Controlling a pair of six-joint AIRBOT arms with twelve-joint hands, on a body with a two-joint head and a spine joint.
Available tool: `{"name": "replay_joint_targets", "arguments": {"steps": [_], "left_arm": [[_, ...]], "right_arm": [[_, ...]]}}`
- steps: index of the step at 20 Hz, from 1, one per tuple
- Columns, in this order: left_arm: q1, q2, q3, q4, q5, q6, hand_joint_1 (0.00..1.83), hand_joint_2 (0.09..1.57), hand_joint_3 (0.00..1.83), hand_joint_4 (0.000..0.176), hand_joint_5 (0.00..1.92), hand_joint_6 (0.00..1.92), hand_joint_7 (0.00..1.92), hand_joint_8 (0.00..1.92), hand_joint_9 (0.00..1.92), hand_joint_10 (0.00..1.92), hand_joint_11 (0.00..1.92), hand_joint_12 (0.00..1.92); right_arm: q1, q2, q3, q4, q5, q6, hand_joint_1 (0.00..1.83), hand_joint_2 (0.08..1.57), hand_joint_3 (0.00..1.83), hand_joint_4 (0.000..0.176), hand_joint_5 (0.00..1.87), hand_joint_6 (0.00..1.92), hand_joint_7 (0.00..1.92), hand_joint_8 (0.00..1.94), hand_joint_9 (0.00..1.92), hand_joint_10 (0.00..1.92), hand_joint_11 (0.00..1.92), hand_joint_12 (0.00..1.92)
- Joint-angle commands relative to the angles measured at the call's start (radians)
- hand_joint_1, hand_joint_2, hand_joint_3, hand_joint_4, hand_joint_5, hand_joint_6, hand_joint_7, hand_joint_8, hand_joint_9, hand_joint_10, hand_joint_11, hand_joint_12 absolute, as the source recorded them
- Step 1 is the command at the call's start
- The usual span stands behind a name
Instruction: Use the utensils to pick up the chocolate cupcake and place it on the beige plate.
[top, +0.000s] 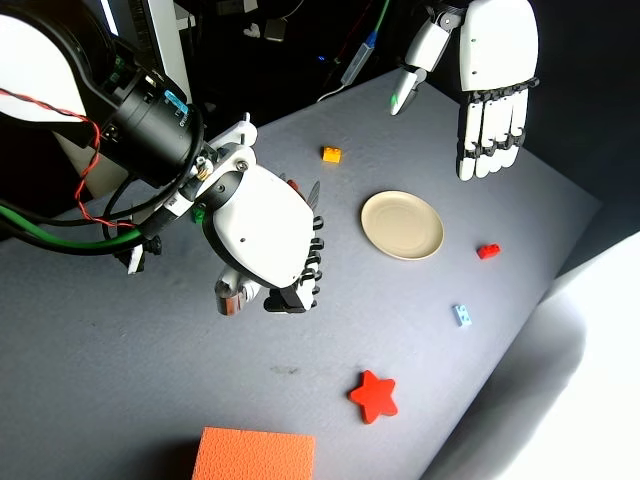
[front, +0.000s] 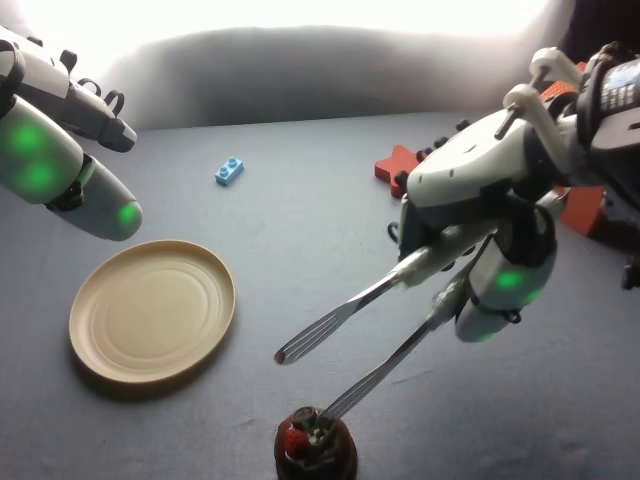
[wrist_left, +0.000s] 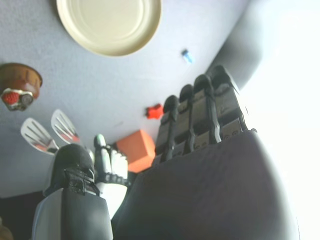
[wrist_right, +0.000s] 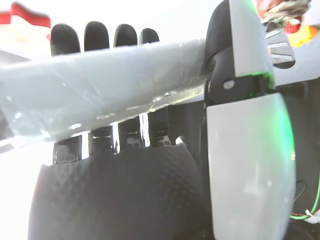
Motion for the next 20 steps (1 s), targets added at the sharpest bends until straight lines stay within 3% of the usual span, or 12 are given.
{"name": "replay_joint_targets", "arguments": {"steps": [1, 4, 6, 8, 9, 14, 17, 20], "left_arm": [[-0.011, 0.009, 0.000, 0.027, -0.054, 0.002, 0.17, 1.10, 0.00, 0.000, 0.07, 0.00, 0.07, 0.00, 0.07, 0.00, 0.00, 0.20], [-0.012, 0.009, 0.000, 0.027, -0.054, 0.002, 0.14, 1.12, 0.00, 0.000, 0.09, 0.01, 0.07, 0.01, 0.05, 0.00, 0.00, 0.07], [-0.012, 0.009, 0.000, 0.027, -0.054, 0.002, 0.16, 1.10, 0.00, 0.000, 0.18, 0.00, 0.14, 0.01, 0.11, 0.00, 0.00, 0.22], [-0.012, 0.009, -0.001, 0.027, -0.054, 0.002, 0.14, 1.13, 0.00, 0.000, 0.16, 0.00, 0.13, 0.00, 0.10, 0.00, 0.00, 0.21], [-0.012, 0.009, -0.001, 0.027, -0.054, 0.002, 0.17, 1.12, 0.00, 0.000, 0.15, 0.00, 0.13, 0.00, 0.10, 0.00, 0.00, 0.20], [-0.012, 0.009, -0.001, 0.027, -0.054, 0.002, 0.11, 1.14, 0.00, 0.000, 0.12, 0.00, 0.09, 0.00, 0.06, 0.00, 0.00, 0.08], [-0.012, 0.009, -0.001, 0.027, -0.054, 0.002, 0.12, 1.13, 0.00, 0.000, 0.12, 0.00, 0.11, 0.00, 0.08, 0.00, 0.00, 0.15], [-0.012, 0.009, -0.001, 0.027, -0.054, 0.002, 0.15, 1.13, 0.00, 0.000, 0.12, 0.00, 0.10, 0.00, 0.08, 0.00, 0.00, 0.14]], "right_arm": [[0.007, 0.003, -0.006, -0.010, 0.064, 0.004, 0.91, 1.08, 0.00, 0.000, 0.75, 0.12, 0.57, 0.92, 0.57, 1.06, 0.49, 1.32], [0.003, -0.006, -0.008, -0.010, 0.061, 0.004, 0.91, 1.06, 0.00, 0.000, 0.74, 0.15, 0.58, 0.88, 0.57, 1.07, 0.51, 1.28], [0.003, -0.012, -0.012, -0.011, 0.062, 0.004, 0.93, 1.05, 0.00, 0.000, 0.67, 0.16, 0.50, 0.91, 0.52, 1.11, 0.52, 1.25], [0.003, -0.014, -0.017, -0.012, 0.064, 0.004, 0.92, 1.04, 0.00, 0.000, 0.59, 0.44, 0.49, 1.03, 0.53, 1.17, 0.55, 1.29], [0.003, -0.015, -0.019, -0.014, 0.064, 0.004, 0.93, 1.06, 0.00, 0.000, 0.55, 0.48, 0.48, 1.02, 0.52, 1.18, 0.54, 1.28], [0.001, -0.014, -0.036, -0.027, 0.063, 0.004, 0.96, 1.04, 0.00, 0.000, 0.55, 0.50, 0.50, 0.97, 0.53, 1.14, 0.54, 1.22], [-0.013, -0.016, -0.043, -0.066, 0.066, 0.012, 0.94, 1.06, 0.00, 0.000, 0.44, 0.71, 0.43, 1.10, 0.49, 1.24, 0.55, 1.28], [-0.031, -0.021, -0.043, -0.082, 0.087, 0.025, 0.93, 1.05, 0.00, 0.000, 0.46, 0.68, 0.49, 1.04, 0.52, 1.20, 0.53, 1.31]]}}
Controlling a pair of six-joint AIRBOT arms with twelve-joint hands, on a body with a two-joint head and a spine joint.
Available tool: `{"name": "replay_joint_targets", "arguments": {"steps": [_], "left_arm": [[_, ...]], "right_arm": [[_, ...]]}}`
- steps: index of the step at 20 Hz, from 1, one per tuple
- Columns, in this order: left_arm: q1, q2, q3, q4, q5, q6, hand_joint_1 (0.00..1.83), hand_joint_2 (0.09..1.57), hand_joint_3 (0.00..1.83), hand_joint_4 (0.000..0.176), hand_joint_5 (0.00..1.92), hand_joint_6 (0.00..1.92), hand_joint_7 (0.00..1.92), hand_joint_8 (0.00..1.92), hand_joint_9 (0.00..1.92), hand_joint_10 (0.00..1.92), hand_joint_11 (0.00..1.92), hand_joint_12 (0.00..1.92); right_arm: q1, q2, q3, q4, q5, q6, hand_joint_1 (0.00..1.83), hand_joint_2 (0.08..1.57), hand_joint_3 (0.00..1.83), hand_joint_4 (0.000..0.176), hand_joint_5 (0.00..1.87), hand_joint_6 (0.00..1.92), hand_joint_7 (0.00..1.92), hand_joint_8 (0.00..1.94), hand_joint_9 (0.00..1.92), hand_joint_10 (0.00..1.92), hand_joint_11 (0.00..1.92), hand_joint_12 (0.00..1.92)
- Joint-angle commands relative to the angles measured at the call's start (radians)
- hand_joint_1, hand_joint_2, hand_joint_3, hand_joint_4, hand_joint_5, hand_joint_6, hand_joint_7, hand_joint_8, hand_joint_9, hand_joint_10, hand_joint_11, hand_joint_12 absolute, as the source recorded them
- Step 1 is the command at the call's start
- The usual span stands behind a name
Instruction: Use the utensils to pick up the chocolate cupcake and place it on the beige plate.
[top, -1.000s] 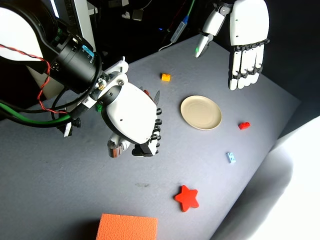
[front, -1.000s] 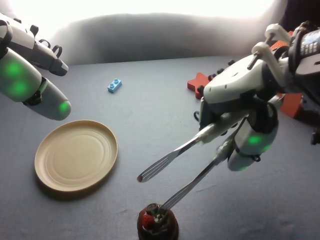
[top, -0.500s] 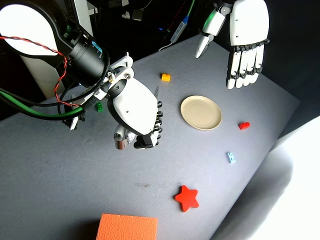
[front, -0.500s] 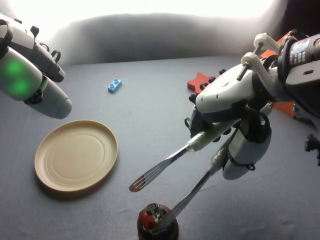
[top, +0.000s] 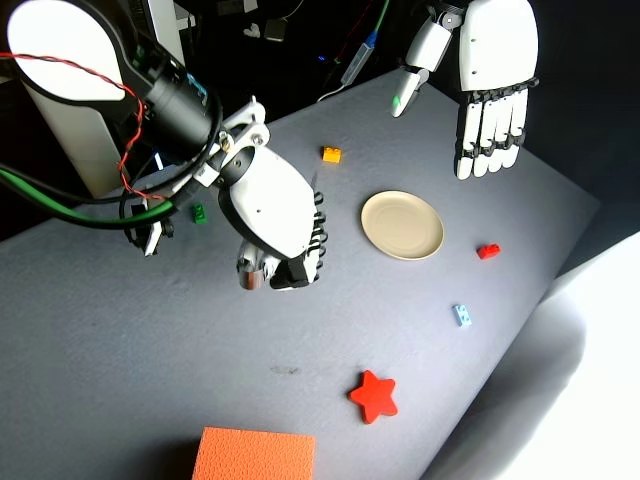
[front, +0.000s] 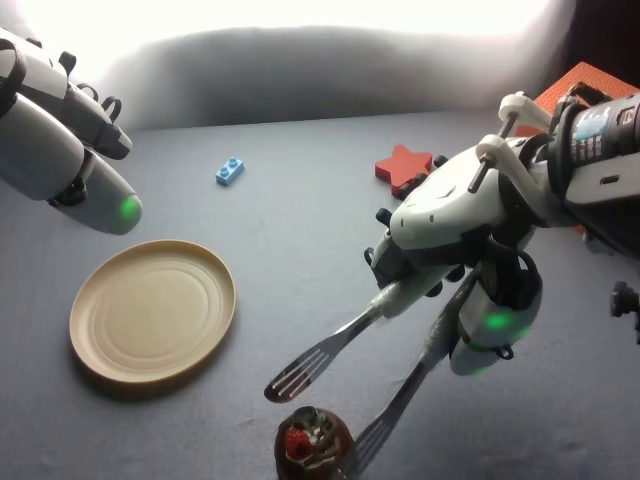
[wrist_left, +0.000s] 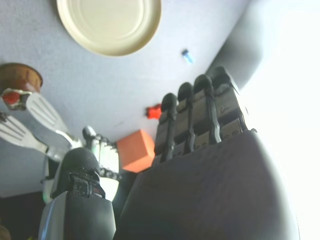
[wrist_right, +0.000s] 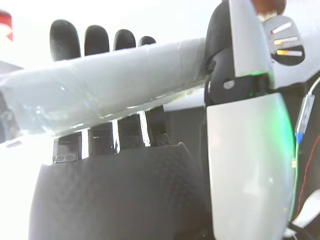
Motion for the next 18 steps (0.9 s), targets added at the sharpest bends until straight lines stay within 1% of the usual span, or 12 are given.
{"name": "replay_joint_targets", "arguments": {"steps": [1, 3, 4, 5, 7, 9, 11, 14, 15, 16, 17, 18], "left_arm": [[-0.012, 0.009, -0.001, 0.025, -0.054, 0.002, 0.15, 1.13, 0.00, 0.000, 0.13, 0.00, 0.11, 0.00, 0.08, 0.00, 0.00, 0.16], [-0.012, 0.009, -0.001, 0.025, -0.054, 0.002, 0.14, 1.13, 0.00, 0.000, 0.13, 0.00, 0.11, 0.00, 0.09, 0.00, 0.00, 0.17], [-0.012, 0.009, 0.000, 0.025, -0.054, 0.002, 0.15, 1.13, 0.00, 0.000, 0.14, 0.00, 0.13, 0.00, 0.10, 0.00, 0.00, 0.21], [-0.012, 0.009, 0.000, 0.025, -0.054, 0.002, 0.13, 1.13, 0.00, 0.000, 0.13, 0.00, 0.12, 0.00, 0.09, 0.00, 0.00, 0.20], [-0.012, 0.009, 0.000, 0.025, -0.054, 0.002, 0.12, 1.14, 0.00, 0.000, 0.09, 0.00, 0.09, 0.00, 0.07, 0.00, 0.00, 0.14], [-0.012, 0.009, 0.000, 0.025, -0.054, 0.002, 0.14, 1.14, 0.00, 0.000, 0.11, 0.01, 0.10, 0.00, 0.08, 0.00, 0.00, 0.14], [-0.012, 0.009, 0.000, 0.025, -0.054, 0.002, 0.13, 1.13, 0.00, 0.000, 0.16, 0.01, 0.14, 0.01, 0.12, 0.01, 0.00, 0.23], [-0.012, 0.009, 0.000, 0.025, -0.054, 0.002, 0.16, 1.12, 0.00, 0.000, 0.19, 0.01, 0.16, 0.01, 0.13, 0.01, 0.00, 0.25], [-0.012, 0.009, 0.000, 0.025, -0.054, 0.002, 0.14, 1.12, 0.00, 0.000, 0.17, 0.00, 0.15, 0.00, 0.12, 0.00, 0.00, 0.23], [-0.012, 0.009, 0.000, 0.025, -0.054, 0.002, 0.13, 1.13, 0.00, 0.000, 0.17, 0.00, 0.14, 0.00, 0.10, 0.00, 0.00, 0.20], [-0.012, 0.009, 0.000, 0.025, -0.054, 0.002, 0.13, 1.13, 0.00, 0.000, 0.18, 0.00, 0.15, 0.00, 0.11, 0.00, 0.00, 0.23], [-0.012, 0.009, 0.000, 0.025, -0.054, 0.002, 0.14, 1.13, 0.00, 0.000, 0.18, 0.00, 0.15, 0.00, 0.11, 0.00, 0.00, 0.23]], "right_arm": [[0.007, -0.001, -0.002, -0.016, 0.091, 0.007, 0.92, 1.06, 0.00, 0.000, 0.46, 0.67, 0.49, 1.02, 0.52, 1.18, 0.50, 1.33], [0.003, -0.006, -0.002, -0.016, 0.093, 0.007, 0.92, 1.06, 0.00, 0.000, 0.48, 0.65, 0.52, 0.98, 0.54, 1.15, 0.51, 1.31], [-0.001, -0.009, -0.002, -0.016, 0.096, 0.007, 0.92, 1.06, 0.00, 0.000, 0.51, 0.58, 0.57, 0.90, 0.58, 1.05, 0.54, 1.23], [-0.004, -0.010, -0.002, -0.016, 0.098, 0.007, 0.92, 1.06, 0.00, 0.000, 0.54, 0.53, 0.59, 0.85, 0.60, 1.01, 0.54, 1.21], [-0.015, -0.017, -0.001, -0.022, 0.101, 0.007, 0.93, 1.06, 0.00, 0.000, 0.60, 0.51, 0.63, 0.81, 0.62, 0.97, 0.54, 1.21], [-0.022, -0.019, -0.001, -0.038, 0.111, 0.013, 0.93, 1.06, 0.00, 0.000, 0.58, 0.49, 0.59, 0.82, 0.57, 1.03, 0.52, 1.25], [-0.028, -0.022, -0.001, -0.070, 0.117, 0.033, 0.92, 1.05, 0.00, 0.000, 0.57, 0.49, 0.57, 0.85, 0.55, 1.06, 0.51, 1.26], [-0.042, -0.023, -0.002, -0.109, 0.128, 0.048, 0.92, 1.05, 0.00, 0.000, 0.55, 0.53, 0.52, 0.96, 0.52, 1.13, 0.50, 1.30], [-0.047, -0.023, -0.002, -0.113, 0.131, 0.048, 0.90, 1.06, 0.00, 0.000, 0.53, 0.53, 0.53, 0.94, 0.53, 1.11, 0.51, 1.29], [-0.049, -0.024, -0.002, -0.116, 0.131, 0.048, 0.93, 1.06, 0.00, 0.000, 0.54, 0.53, 0.53, 0.90, 0.52, 1.10, 0.48, 1.30], [-0.051, -0.024, -0.002, -0.118, 0.131, 0.048, 0.93, 1.06, 0.00, 0.000, 0.54, 0.52, 0.55, 0.88, 0.53, 1.08, 0.47, 1.29], [-0.056, -0.025, -0.005, -0.126, 0.132, 0.048, 0.94, 1.07, 0.00, 0.000, 0.54, 0.53, 0.53, 0.91, 0.51, 1.09, 0.47, 1.28]]}}
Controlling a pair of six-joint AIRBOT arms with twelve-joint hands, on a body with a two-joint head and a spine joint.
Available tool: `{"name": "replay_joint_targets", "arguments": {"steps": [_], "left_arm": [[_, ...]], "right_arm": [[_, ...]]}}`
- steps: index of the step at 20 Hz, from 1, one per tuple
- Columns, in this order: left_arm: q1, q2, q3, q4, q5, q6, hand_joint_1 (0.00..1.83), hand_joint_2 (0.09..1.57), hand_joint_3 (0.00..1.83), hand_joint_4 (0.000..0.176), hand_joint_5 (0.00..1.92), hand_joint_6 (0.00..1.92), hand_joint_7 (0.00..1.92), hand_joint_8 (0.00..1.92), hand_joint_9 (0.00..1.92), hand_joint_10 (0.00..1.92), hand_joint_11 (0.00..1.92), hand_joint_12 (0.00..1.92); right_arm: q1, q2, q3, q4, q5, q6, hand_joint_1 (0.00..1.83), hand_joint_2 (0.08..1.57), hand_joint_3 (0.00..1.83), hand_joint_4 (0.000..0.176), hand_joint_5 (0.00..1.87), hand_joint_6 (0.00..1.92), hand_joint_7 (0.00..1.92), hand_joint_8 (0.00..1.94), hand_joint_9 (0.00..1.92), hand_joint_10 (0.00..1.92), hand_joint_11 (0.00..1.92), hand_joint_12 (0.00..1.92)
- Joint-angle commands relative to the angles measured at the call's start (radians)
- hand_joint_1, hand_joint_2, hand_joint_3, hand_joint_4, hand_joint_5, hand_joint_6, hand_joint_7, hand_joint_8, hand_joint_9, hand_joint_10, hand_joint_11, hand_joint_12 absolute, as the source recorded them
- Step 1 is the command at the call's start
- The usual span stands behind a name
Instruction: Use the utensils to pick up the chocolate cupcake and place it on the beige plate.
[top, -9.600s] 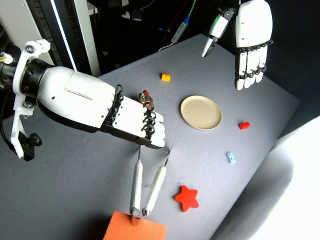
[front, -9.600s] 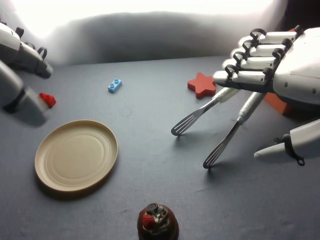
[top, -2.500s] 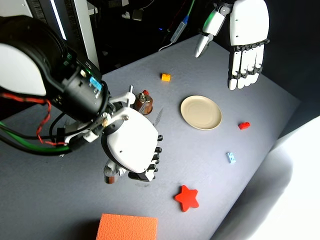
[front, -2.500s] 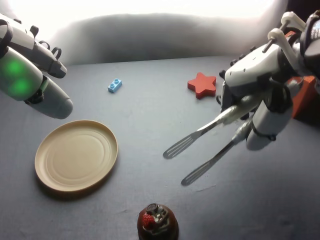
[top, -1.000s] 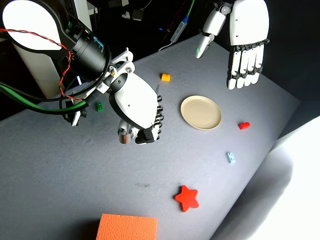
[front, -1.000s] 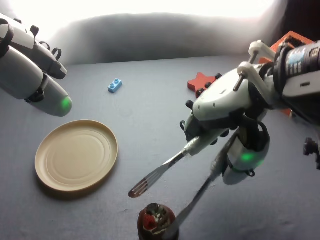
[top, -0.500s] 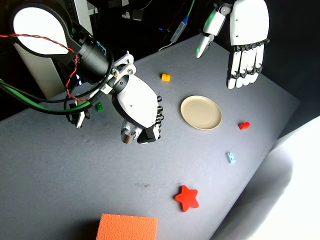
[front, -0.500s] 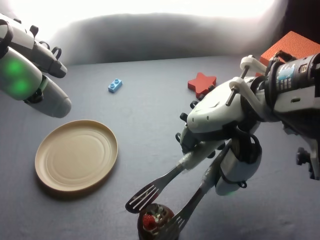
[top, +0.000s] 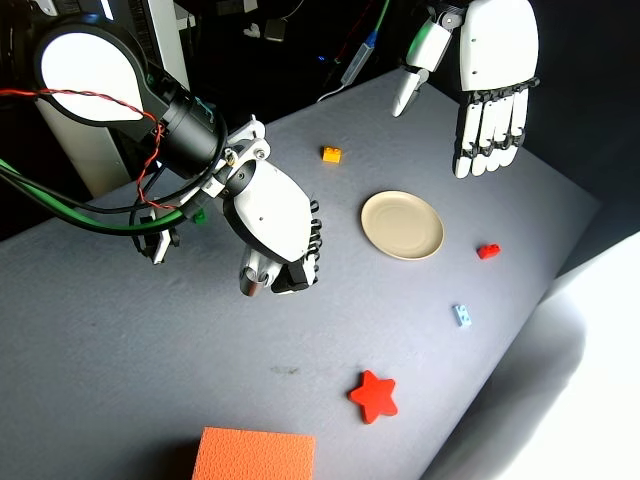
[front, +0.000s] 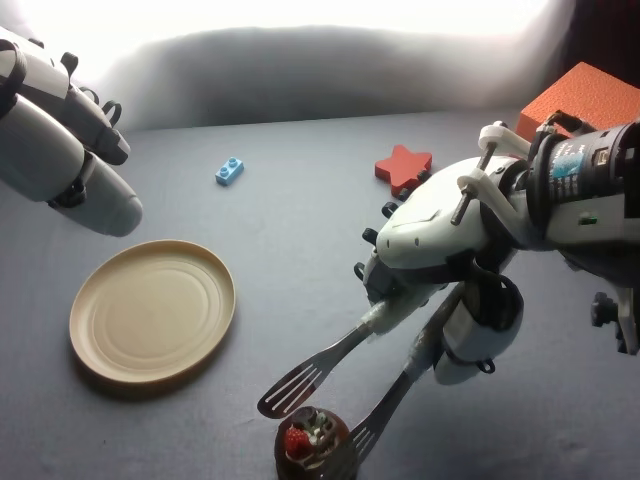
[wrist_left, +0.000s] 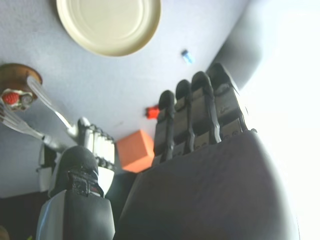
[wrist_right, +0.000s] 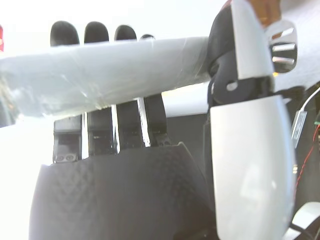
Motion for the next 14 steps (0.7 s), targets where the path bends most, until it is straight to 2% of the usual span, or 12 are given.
{"name": "replay_joint_targets", "arguments": {"steps": [1, 4, 9, 11, 14], "left_arm": [[-0.012, 0.009, 0.000, 0.027, -0.054, 0.002, 0.14, 1.13, 0.00, 0.000, 0.17, 0.00, 0.13, 0.00, 0.10, 0.00, 0.00, 0.19], [-0.012, 0.009, 0.000, 0.027, -0.054, 0.002, 0.16, 1.12, 0.00, 0.000, 0.15, 0.00, 0.12, 0.00, 0.09, 0.00, 0.00, 0.17], [-0.012, 0.009, 0.000, 0.027, -0.054, 0.002, 0.16, 1.12, 0.00, 0.000, 0.15, 0.00, 0.12, 0.00, 0.09, 0.00, 0.00, 0.17], [-0.012, 0.009, -0.001, 0.027, -0.054, 0.002, 0.14, 1.12, 0.00, 0.000, 0.18, 0.00, 0.13, 0.00, 0.09, 0.00, 0.00, 0.15], [-0.012, 0.009, -0.001, 0.027, -0.054, 0.002, 0.18, 1.11, 0.00, 0.000, 0.18, 0.00, 0.13, 0.00, 0.09, 0.00, 0.00, 0.14]], "right_arm": [[-0.001, 0.004, -0.009, -0.025, 0.069, 0.006, 0.92, 1.07, 0.00, 0.000, 0.55, 0.54, 0.53, 0.92, 0.52, 1.10, 0.48, 1.29], [-0.014, 0.006, -0.024, -0.070, 0.070, 0.007, 0.93, 1.08, 0.00, 0.000, 0.54, 0.53, 0.53, 0.95, 0.51, 1.11, 0.46, 1.31], [-0.021, 0.006, -0.025, -0.081, 0.072, 0.007, 0.93, 1.07, 0.00, 0.000, 0.54, 0.53, 0.52, 0.94, 0.50, 1.10, 0.46, 1.31], [-0.030, 0.005, -0.025, -0.104, 0.081, 0.008, 0.92, 1.09, 0.00, 0.000, 0.53, 0.55, 0.50, 0.96, 0.51, 1.10, 0.50, 1.26], [-0.047, 0.005, -0.034, -0.232, 0.089, 0.084, 0.91, 1.08, 0.00, 0.000, 0.54, 0.55, 0.53, 0.94, 0.52, 1.09, 0.50, 1.27]]}}
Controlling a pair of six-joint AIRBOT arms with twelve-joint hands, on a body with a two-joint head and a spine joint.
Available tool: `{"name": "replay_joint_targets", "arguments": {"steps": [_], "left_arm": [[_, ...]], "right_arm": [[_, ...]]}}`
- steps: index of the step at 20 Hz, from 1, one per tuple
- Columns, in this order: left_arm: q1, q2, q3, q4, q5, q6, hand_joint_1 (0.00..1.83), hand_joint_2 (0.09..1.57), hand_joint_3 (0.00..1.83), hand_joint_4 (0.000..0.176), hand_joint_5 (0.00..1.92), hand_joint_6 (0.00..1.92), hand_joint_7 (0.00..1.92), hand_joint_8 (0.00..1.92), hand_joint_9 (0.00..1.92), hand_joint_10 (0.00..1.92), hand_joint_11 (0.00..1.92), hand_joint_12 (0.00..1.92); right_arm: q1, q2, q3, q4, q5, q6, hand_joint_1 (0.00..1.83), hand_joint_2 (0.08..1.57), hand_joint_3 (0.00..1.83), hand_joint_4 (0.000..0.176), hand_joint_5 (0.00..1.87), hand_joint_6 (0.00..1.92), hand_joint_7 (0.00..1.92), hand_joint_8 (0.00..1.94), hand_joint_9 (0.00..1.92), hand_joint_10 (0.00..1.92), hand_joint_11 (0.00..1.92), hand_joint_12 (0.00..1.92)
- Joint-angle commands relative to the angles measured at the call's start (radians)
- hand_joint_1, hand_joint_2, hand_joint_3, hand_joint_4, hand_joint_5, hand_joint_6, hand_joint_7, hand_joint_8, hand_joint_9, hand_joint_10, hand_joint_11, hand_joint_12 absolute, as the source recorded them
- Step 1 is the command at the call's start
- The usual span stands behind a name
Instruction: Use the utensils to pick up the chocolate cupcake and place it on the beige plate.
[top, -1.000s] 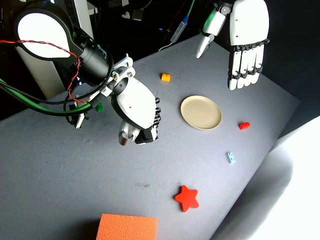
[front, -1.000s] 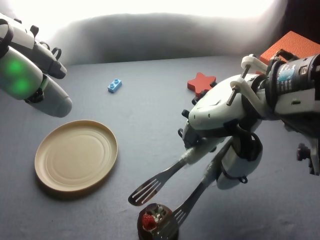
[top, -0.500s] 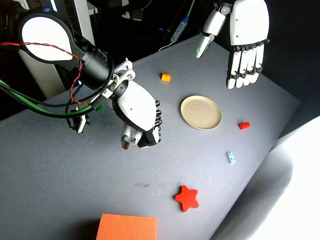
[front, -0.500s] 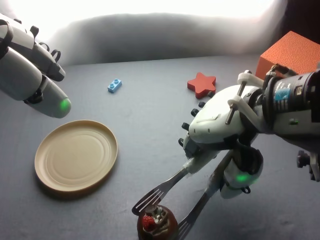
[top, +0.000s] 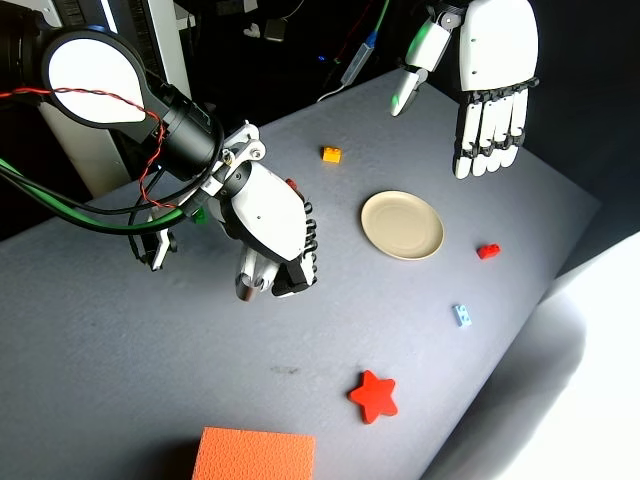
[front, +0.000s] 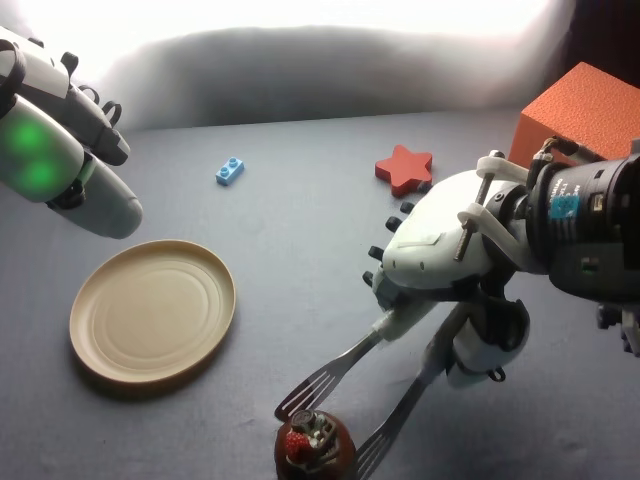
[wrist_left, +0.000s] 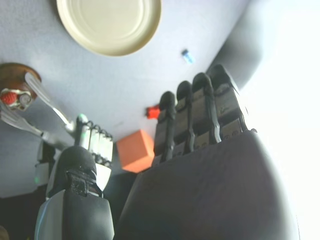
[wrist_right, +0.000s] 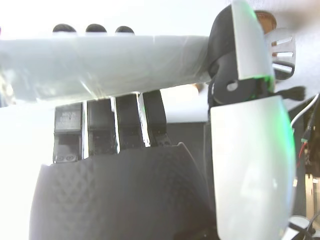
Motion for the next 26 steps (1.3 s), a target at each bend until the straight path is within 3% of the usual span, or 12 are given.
{"name": "replay_joint_targets", "arguments": {"steps": [1, 2, 9, 12, 15, 16, 17, 20, 21, 24, 25, 26], "left_arm": [[-0.012, 0.009, -0.001, 0.027, -0.054, 0.002, 0.18, 1.12, 0.00, 0.000, 0.17, 0.00, 0.13, 0.00, 0.09, 0.00, 0.00, 0.14], [-0.012, 0.009, -0.001, 0.027, -0.054, 0.002, 0.18, 1.11, 0.00, 0.000, 0.20, 0.00, 0.16, 0.00, 0.12, 0.00, 0.00, 0.22], [-0.012, 0.009, 0.000, 0.027, -0.054, 0.002, 0.14, 1.12, 0.00, 0.000, 0.15, 0.00, 0.12, 0.00, 0.09, 0.00, 0.00, 0.20], [-0.012, 0.009, 0.000, 0.027, -0.054, 0.002, 0.16, 1.12, 0.00, 0.000, 0.15, 0.00, 0.11, 0.00, 0.08, 0.00, 0.00, 0.14], [-0.012, 0.009, 0.000, 0.027, -0.054, 0.002, 0.15, 1.12, 0.00, 0.000, 0.15, 0.00, 0.13, 0.00, 0.09, 0.00, 0.00, 0.20], [-0.012, 0.009, 0.000, 0.027, -0.054, 0.002, 0.16, 1.12, 0.00, 0.000, 0.17, 0.01, 0.13, 0.00, 0.10, 0.00, 0.00, 0.21], [-0.012, 0.009, 0.000, 0.027, -0.054, 0.002, 0.15, 1.12, 0.00, 0.000, 0.16, 0.00, 0.13, 0.00, 0.09, 0.00, 0.00, 0.22], [-0.012, 0.009, 0.000, 0.027, -0.054, 0.002, 0.18, 1.12, 0.00, 0.000, 0.15, 0.00, 0.12, 0.00, 0.09, 0.00, 0.00, 0.17], [-0.012, 0.009, 0.000, 0.027, -0.054, 0.002, 0.14, 1.13, 0.00, 0.000, 0.12, 0.00, 0.10, 0.00, 0.07, 0.00, 0.00, 0.14], [-0.012, 0.009, 0.000, 0.027, -0.054, 0.002, 0.16, 1.12, 0.00, 0.000, 0.18, 0.00, 0.14, 0.00, 0.11, 0.00, 0.00, 0.28], [-0.012, 0.009, 0.000, 0.027, -0.054, 0.002, 0.16, 1.12, 0.00, 0.000, 0.16, 0.00, 0.13, 0.00, 0.10, 0.00, 0.00, 0.26], [-0.012, 0.009, 0.000, 0.027, -0.054, 0.002, 0.15, 1.11, 0.00, 0.000, 0.16, 0.00, 0.13, 0.00, 0.10, 0.00, 0.00, 0.25]], "right_arm": [[0.002, 0.005, -0.009, -0.037, 0.069, 0.008, 0.91, 1.08, 0.00, 0.000, 0.54, 0.53, 0.54, 0.91, 0.52, 1.08, 0.49, 1.28], [0.001, 0.005, -0.012, -0.038, 0.069, 0.008, 0.93, 1.07, 0.00, 0.000, 0.56, 0.52, 0.55, 0.90, 0.52, 1.09, 0.48, 1.30], [0.004, 0.005, -0.026, -0.039, 0.074, 0.012, 0.92, 1.07, 0.00, 0.000, 0.55, 0.51, 0.54, 0.94, 0.54, 1.08, 0.49, 1.29], [0.007, 0.005, -0.027, -0.039, 0.082, 0.015, 0.92, 1.09, 0.00, 0.000, 0.56, 0.47, 0.58, 0.89, 0.59, 1.00, 0.51, 1.25], [0.010, 0.004, -0.027, -0.040, 0.087, 0.020, 0.97, 1.10, 0.00, 0.000, 0.60, 0.45, 0.60, 0.86, 0.61, 1.01, 0.53, 1.26], [0.011, 0.004, -0.027, -0.040, 0.087, 0.021, 1.13, 1.21, 0.01, 0.000, 0.64, 1.14, 0.79, 1.28, 0.65, 1.02, 0.56, 1.29], [0.011, 0.003, -0.027, -0.040, 0.087, 0.021, 1.16, 1.24, 0.00, 0.000, 0.65, 1.27, 0.81, 1.41, 0.67, 1.04, 0.56, 1.32], [0.012, 0.002, -0.030, -0.040, 0.087, 0.021, 1.19, 1.21, 0.00, 0.000, 0.79, 1.13, 0.83, 1.40, 0.76, 1.09, 0.71, 1.26], [0.012, 0.002, -0.031, -0.040, 0.087, 0.021, 1.32, 1.19, 0.00, 0.000, 0.79, 1.09, 0.83, 1.31, 0.79, 1.36, 0.75, 1.24], [0.013, 0.003, -0.032, -0.043, 0.087, 0.021, 1.36, 1.19, 0.00, 0.000, 0.79, 1.05, 0.79, 1.37, 0.82, 1.42, 0.86, 1.25], [0.016, 0.003, -0.032, -0.043, 0.087, 0.021, 1.25, 1.19, 0.00, 0.000, 0.85, 1.01, 0.83, 1.42, 0.82, 1.32, 0.89, 1.25], [0.020, 0.004, -0.032, -0.043, 0.087, 0.023, 1.34, 1.17, 0.00, 0.000, 0.87, 0.90, 0.83, 1.35, 0.86, 1.41, 0.91, 1.25]]}}
